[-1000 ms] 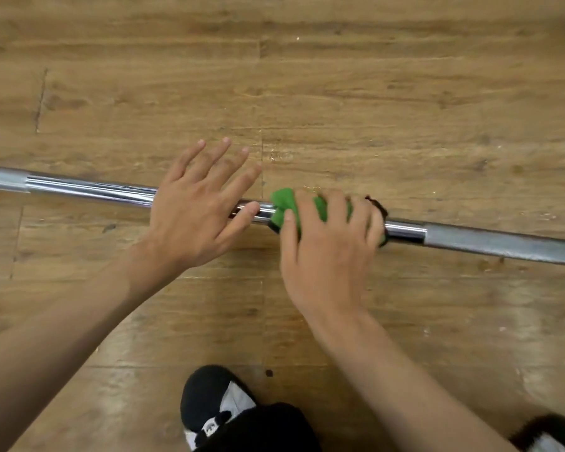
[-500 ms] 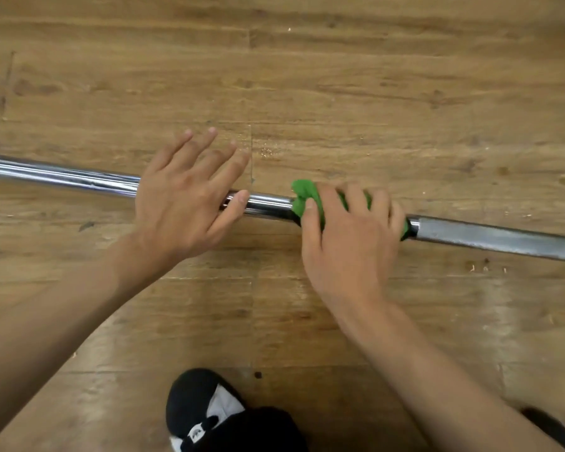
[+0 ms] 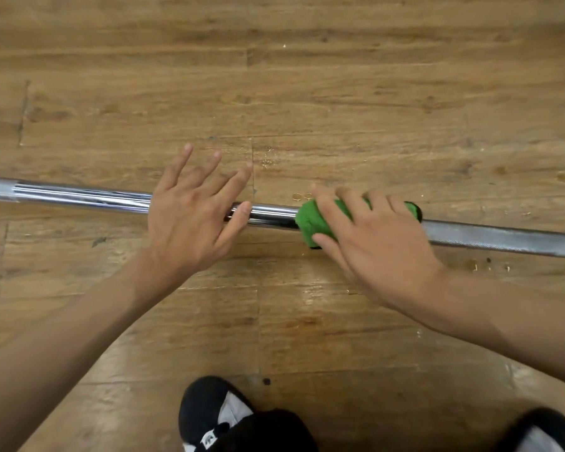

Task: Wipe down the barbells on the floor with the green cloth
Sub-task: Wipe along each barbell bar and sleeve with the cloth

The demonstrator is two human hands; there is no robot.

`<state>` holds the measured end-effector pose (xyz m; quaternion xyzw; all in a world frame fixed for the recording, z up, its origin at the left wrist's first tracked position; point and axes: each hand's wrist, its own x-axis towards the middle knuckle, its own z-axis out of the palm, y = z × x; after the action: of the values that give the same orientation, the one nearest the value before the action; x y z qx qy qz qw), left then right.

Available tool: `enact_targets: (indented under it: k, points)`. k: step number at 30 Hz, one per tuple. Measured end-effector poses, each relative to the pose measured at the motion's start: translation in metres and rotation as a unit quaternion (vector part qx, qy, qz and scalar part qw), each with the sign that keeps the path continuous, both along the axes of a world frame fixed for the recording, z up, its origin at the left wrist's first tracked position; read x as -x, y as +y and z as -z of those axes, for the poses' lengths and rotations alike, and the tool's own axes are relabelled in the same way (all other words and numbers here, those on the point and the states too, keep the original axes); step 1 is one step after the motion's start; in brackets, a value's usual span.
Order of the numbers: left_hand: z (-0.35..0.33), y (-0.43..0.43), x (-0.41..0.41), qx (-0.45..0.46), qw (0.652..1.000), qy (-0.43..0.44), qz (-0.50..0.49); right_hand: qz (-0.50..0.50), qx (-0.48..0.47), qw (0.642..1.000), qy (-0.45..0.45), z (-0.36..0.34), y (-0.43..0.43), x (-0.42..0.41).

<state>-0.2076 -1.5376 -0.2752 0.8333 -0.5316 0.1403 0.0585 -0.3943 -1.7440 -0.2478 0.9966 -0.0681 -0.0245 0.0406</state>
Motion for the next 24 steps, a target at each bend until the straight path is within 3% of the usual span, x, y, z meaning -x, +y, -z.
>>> enact_targets:
  k: [3, 8, 11, 19, 24]
  points:
    - [-0.002, 0.003, 0.003, -0.005, 1.0, 0.009, 0.012, -0.051, 0.005, 0.999, 0.013, -0.003, 0.003, -0.007]
    - [-0.003, 0.011, 0.009, -0.005, 1.0, 0.014, 0.017, -0.197, 0.005, 0.979, 0.051, -0.014, -0.076, 0.061]
    - [-0.004, 0.016, 0.017, -0.004, 1.0, 0.019, 0.012, -0.184, -0.009, 0.981, 0.067, -0.017, -0.088, 0.071]
    - [-0.007, 0.036, 0.036, -0.023, 0.997, 0.068, 0.026, -0.094, -0.068, 0.993, 0.023, -0.002, 0.045, -0.016]
    - [-0.007, 0.047, 0.052, -0.012, 0.998, 0.054, 0.021, -0.22, -0.075, 0.971, 0.047, -0.013, -0.03, 0.071]
